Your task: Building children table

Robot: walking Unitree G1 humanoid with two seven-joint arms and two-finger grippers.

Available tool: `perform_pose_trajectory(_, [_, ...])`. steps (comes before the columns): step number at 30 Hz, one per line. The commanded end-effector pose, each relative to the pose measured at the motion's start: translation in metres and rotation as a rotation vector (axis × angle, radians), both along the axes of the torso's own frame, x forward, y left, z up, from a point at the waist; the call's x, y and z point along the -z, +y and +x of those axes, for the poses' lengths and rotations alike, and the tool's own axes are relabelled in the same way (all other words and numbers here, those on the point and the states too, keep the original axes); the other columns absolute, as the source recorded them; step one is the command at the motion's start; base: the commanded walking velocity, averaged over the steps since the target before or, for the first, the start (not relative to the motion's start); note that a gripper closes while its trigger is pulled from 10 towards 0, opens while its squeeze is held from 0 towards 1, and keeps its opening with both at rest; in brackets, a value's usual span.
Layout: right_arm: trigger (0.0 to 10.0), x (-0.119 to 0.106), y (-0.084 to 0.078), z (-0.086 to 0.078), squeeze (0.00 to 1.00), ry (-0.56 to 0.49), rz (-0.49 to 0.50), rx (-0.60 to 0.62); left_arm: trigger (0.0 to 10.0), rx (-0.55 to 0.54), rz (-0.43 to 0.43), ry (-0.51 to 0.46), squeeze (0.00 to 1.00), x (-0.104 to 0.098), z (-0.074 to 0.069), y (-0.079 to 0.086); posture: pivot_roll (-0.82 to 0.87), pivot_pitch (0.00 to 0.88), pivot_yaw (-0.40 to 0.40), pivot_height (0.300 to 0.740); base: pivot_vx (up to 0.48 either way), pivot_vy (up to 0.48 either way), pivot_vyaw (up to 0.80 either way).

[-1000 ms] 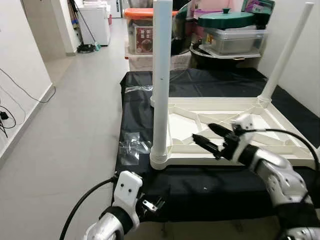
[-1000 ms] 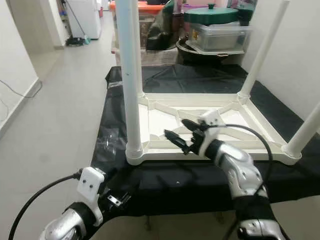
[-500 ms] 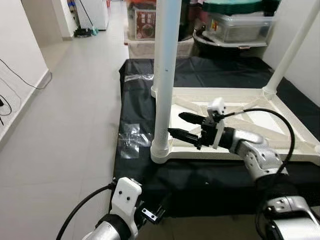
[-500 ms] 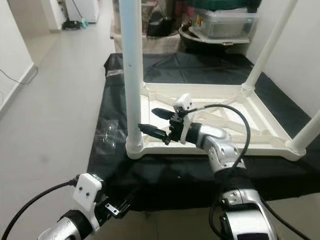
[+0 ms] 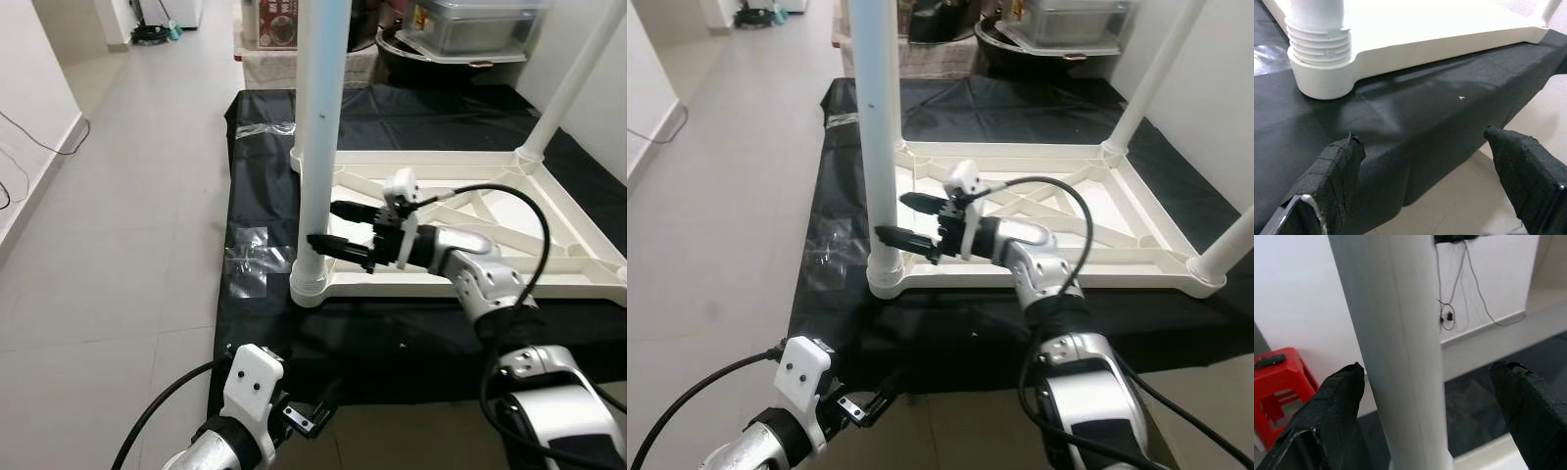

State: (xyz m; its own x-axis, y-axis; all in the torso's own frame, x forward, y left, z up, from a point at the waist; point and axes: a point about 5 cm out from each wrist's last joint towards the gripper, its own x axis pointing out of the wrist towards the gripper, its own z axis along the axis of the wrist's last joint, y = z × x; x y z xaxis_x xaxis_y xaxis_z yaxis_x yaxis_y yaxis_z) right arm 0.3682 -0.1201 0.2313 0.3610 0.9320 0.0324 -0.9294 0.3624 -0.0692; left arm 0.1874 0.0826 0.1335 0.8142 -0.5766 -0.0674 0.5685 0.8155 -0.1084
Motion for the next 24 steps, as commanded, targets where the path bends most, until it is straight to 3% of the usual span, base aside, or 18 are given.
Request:
perform_pose_trajectory(1, [10.0, 0.001, 0.006, 0.000, 0.00, -0.009, -0.013, -0.024, 10.0, 0.000, 0.010, 0.007, 0.00, 0.000, -0.002, 0.000, 0.16, 0.163, -0.060, 0.740, 0.000, 0.000, 0.00])
perform_pose_trajectory(11, [10.0, -0.005, 0.029, 0.004, 0.00, -0.038, -0.003, -0.063, 10.0, -0.058, 0.019, -0.032, 0.00, -0.004, 0.000, 0.003, 0.16, 0.164, -0.067, 0.740, 0.000, 0.000, 0.00])
perform_pose_trajectory(24, [10.0, -0.008, 0.043, 0.007, 0.00, -0.054, 0.013, -0.088, 10.0, -0.061, 0.023, -0.044, 0.00, -0.005, 0.003, 0.002, 0.16, 0.155, -0.074, 0.740, 0.000, 0.000, 0.00])
